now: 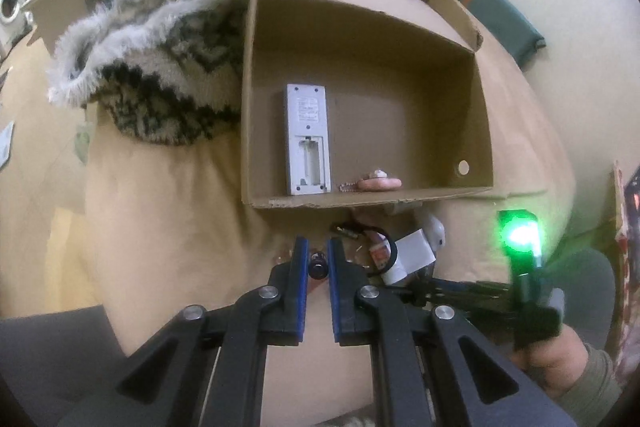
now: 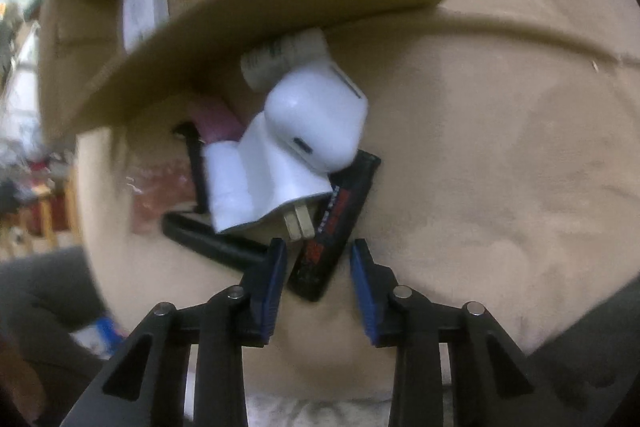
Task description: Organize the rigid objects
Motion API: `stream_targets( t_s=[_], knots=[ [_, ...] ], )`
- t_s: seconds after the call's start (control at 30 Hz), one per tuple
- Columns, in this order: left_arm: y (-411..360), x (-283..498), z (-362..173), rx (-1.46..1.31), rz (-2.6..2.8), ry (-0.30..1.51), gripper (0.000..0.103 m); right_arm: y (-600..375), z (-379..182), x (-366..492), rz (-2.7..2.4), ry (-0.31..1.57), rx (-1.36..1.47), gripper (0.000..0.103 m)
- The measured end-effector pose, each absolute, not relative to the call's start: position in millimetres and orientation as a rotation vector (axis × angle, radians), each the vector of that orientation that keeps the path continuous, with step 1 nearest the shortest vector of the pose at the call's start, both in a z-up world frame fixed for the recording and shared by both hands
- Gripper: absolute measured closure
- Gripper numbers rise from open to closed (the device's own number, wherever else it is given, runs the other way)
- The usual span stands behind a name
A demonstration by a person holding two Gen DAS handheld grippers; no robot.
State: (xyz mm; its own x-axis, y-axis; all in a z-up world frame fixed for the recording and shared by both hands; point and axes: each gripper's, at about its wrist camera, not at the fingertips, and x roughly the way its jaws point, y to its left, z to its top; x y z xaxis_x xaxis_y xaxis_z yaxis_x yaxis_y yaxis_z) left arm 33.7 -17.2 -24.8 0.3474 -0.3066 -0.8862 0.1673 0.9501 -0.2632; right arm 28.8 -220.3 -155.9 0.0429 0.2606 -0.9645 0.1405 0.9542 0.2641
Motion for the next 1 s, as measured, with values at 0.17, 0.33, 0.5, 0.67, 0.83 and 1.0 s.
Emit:
stream_targets(
  t_s=[0.17,0.33,0.5,0.67,0.83,1.0],
  knots=[
    [-21.8,30.7,-23.6,-0.118,-0.321,1.169,0.094,-205.7,-156.8,32.7,0.066,1.495,0.175,0.077],
    [-19.3,31.2,-23.6,-0.120,-0.306,1.162,0.094,-207.4,-145.7,22.4,0.063,1.485,0.192,0.092],
    [-15.5,30.6,-22.6,-0.130,-0.290,1.157,0.094,-213.7,-115.3,-0.3,0.089,1.437,0.270,0.092],
    [-15.3,28.1,-23.3,-0.135,-0.295,1.158,0.094,-218.0,-76.0,-20.5,0.062,1.320,0.251,0.092],
    [-14.6,28.5,-26.7,-0.118,-0.273,1.159,0.094,-237.6,-36.7,-21.2,0.078,1.169,0.293,0.092],
    [-13.0,29.0,-29.2,-0.107,-0.250,1.155,0.094,-255.2,-13.0,-8.2,0.093,1.061,0.337,0.092]
  ],
)
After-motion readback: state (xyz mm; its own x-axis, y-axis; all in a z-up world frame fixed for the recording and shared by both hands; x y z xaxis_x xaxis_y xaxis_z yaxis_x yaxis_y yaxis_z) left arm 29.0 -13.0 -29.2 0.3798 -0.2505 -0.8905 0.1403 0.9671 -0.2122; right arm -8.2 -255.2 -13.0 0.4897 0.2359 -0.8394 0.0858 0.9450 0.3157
